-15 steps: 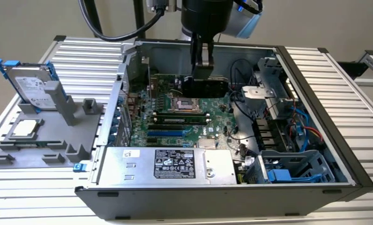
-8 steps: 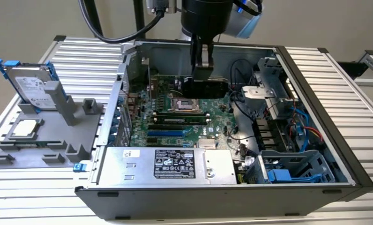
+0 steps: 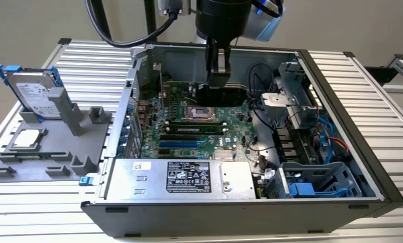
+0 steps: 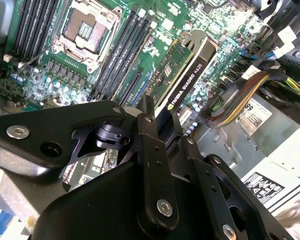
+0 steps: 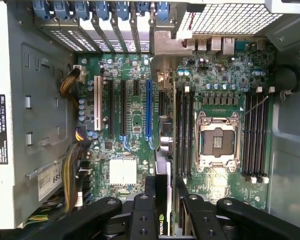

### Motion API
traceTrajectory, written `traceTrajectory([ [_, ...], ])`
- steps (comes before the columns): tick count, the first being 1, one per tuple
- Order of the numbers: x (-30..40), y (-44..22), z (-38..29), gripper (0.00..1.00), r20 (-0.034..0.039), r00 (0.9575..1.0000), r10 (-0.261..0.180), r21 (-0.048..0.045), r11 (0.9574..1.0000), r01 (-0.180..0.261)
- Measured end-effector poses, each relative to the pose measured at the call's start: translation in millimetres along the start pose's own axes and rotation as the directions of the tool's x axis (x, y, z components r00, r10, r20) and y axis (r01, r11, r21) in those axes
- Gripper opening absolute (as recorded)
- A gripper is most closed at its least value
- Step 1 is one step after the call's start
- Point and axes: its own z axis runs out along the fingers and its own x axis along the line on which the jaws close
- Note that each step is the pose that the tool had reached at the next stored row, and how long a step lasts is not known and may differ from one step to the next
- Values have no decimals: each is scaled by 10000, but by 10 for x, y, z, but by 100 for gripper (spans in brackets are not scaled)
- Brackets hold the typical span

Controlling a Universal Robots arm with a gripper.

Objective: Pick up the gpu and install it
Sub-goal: 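Insert the gpu into the slot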

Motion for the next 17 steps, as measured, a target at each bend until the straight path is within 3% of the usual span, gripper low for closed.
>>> traceTrajectory([
  [17, 1, 2, 82, 0, -3, 10000, 0, -2, 10000, 0],
])
